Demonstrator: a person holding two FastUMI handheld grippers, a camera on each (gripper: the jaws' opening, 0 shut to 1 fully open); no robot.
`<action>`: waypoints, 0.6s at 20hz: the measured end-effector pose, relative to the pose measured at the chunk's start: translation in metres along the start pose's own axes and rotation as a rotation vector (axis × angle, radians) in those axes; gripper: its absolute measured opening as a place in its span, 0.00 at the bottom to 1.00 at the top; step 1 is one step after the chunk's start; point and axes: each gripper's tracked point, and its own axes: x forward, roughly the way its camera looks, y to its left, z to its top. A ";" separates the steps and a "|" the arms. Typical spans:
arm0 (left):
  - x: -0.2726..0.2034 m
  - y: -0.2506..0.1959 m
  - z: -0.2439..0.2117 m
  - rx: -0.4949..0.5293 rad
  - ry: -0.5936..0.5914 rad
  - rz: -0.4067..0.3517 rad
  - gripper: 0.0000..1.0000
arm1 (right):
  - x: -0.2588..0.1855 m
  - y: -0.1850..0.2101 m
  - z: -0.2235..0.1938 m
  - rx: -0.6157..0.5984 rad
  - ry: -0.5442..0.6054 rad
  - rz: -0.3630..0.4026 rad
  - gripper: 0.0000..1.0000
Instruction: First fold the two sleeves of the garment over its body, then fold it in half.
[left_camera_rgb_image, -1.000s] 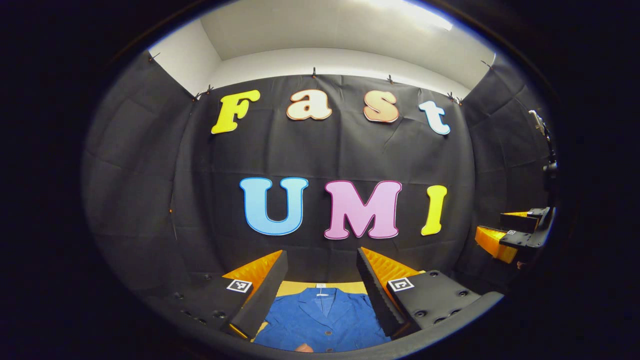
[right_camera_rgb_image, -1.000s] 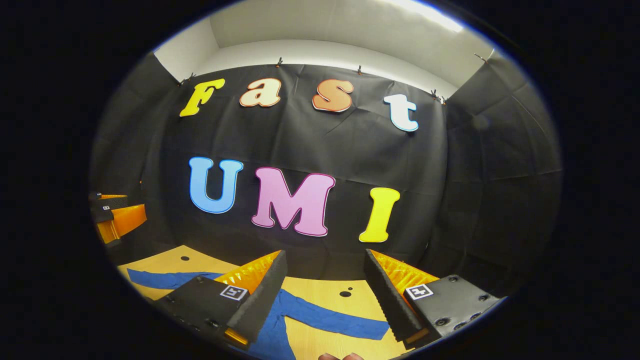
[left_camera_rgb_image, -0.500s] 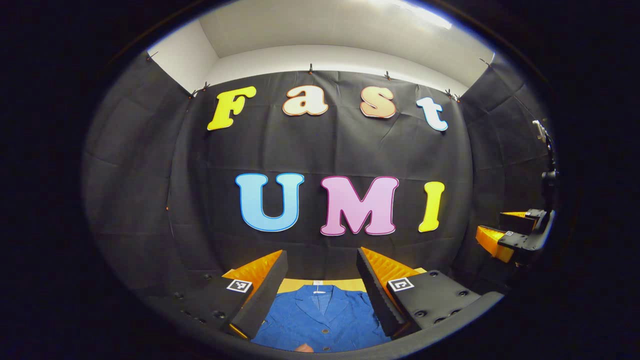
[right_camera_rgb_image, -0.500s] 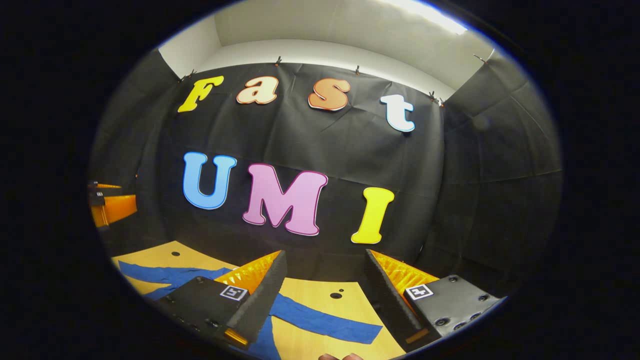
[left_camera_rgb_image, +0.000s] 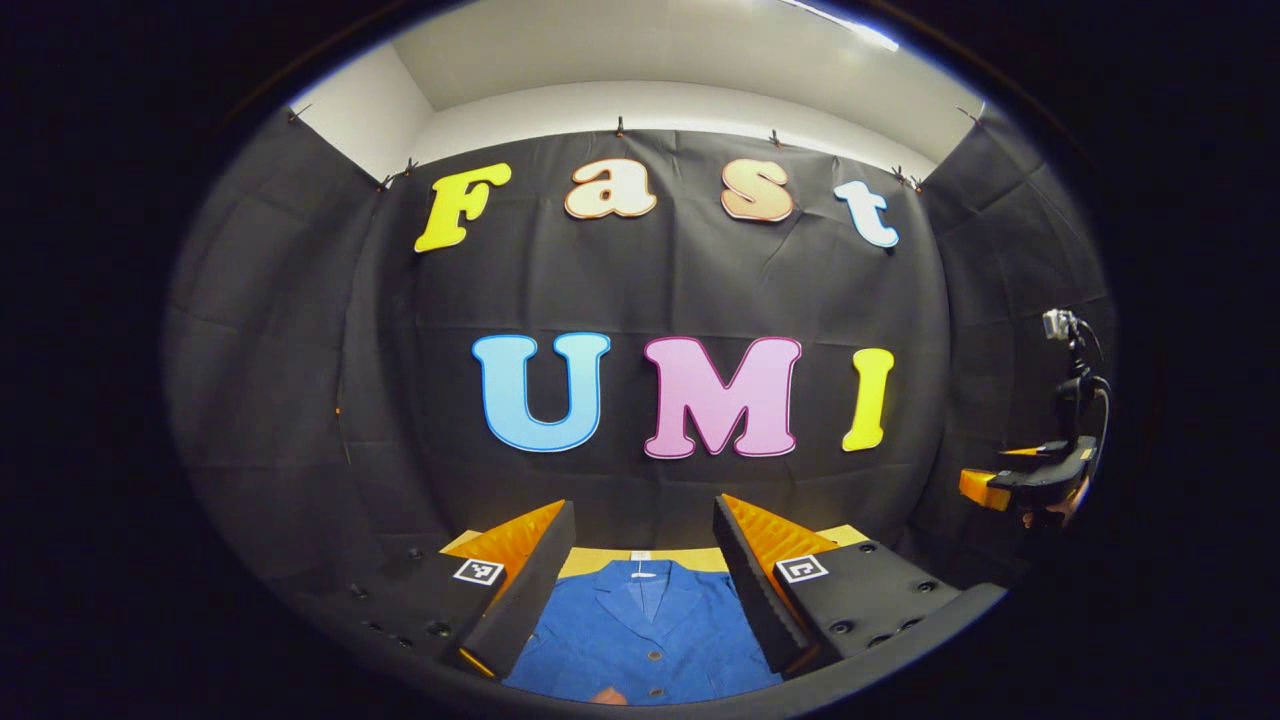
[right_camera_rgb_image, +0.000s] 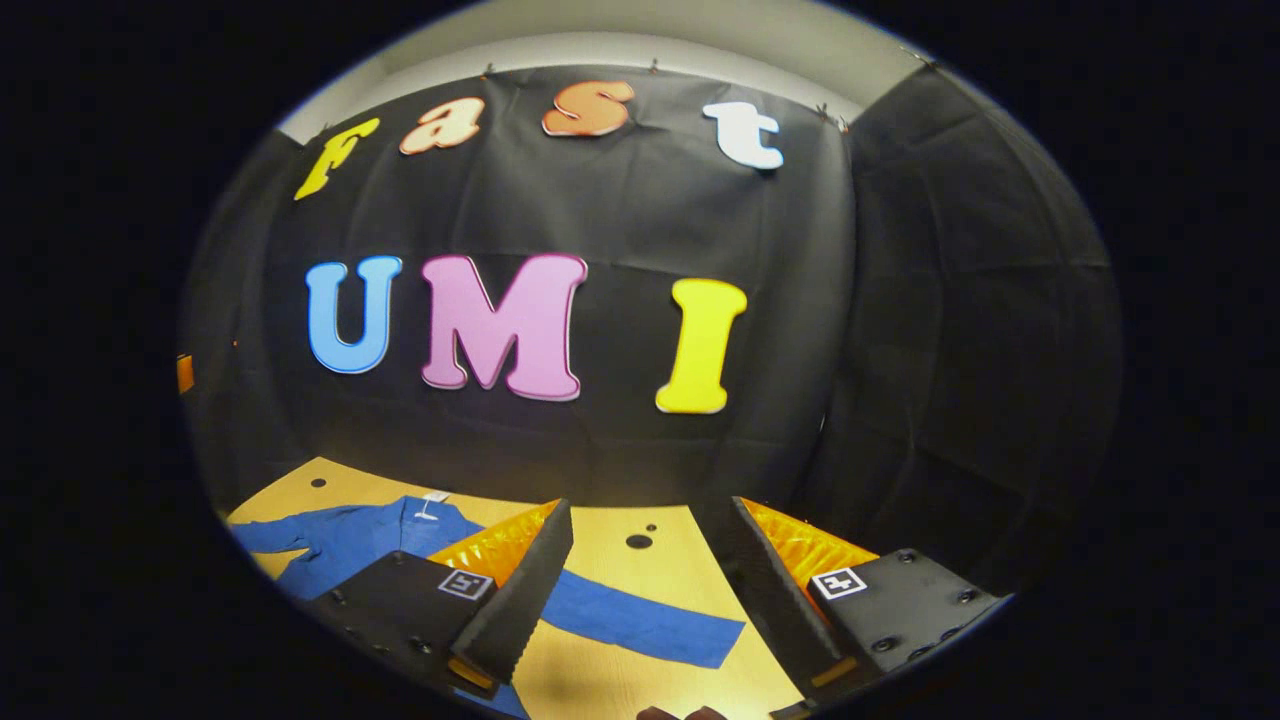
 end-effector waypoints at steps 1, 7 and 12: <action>0.000 0.000 -0.004 0.003 0.012 0.004 0.81 | 0.011 -0.007 -0.014 0.020 0.040 -0.001 0.99; -0.001 0.007 -0.015 0.038 0.055 0.041 0.81 | 0.062 -0.044 -0.129 0.279 0.436 -0.005 0.99; -0.004 0.011 -0.025 0.010 0.086 0.079 0.81 | 0.090 -0.071 -0.208 0.387 0.708 -0.063 0.98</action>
